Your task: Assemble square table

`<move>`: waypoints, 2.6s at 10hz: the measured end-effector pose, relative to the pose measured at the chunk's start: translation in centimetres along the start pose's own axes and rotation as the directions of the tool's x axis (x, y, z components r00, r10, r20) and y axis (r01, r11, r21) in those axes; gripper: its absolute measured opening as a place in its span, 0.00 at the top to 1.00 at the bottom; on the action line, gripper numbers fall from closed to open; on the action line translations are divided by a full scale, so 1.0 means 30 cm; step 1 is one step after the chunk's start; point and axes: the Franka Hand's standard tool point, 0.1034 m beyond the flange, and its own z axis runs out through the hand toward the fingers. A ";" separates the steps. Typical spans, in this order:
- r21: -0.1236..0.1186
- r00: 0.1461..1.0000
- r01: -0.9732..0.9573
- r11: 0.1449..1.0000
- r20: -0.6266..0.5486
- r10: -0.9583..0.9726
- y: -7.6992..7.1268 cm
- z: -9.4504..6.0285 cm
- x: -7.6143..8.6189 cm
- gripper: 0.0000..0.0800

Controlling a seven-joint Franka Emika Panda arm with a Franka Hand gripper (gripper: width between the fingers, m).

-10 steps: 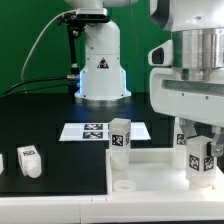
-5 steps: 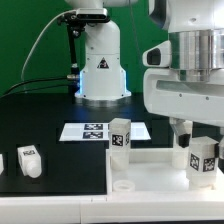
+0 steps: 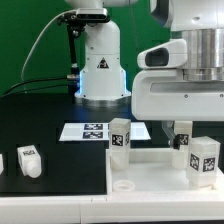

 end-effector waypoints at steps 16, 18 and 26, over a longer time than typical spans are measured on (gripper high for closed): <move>0.036 0.429 -0.903 0.428 0.024 0.903 -0.007 -0.002 0.017 0.64; 0.035 0.445 -0.895 0.445 0.025 0.895 -0.007 0.002 0.014 0.64; 0.033 0.996 0.070 0.997 -0.063 -0.068 0.029 0.000 0.052 0.19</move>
Offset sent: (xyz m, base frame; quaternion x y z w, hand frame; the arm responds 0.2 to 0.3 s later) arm 0.0000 0.0000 0.0000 0.0000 0.0000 0.0650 0.9979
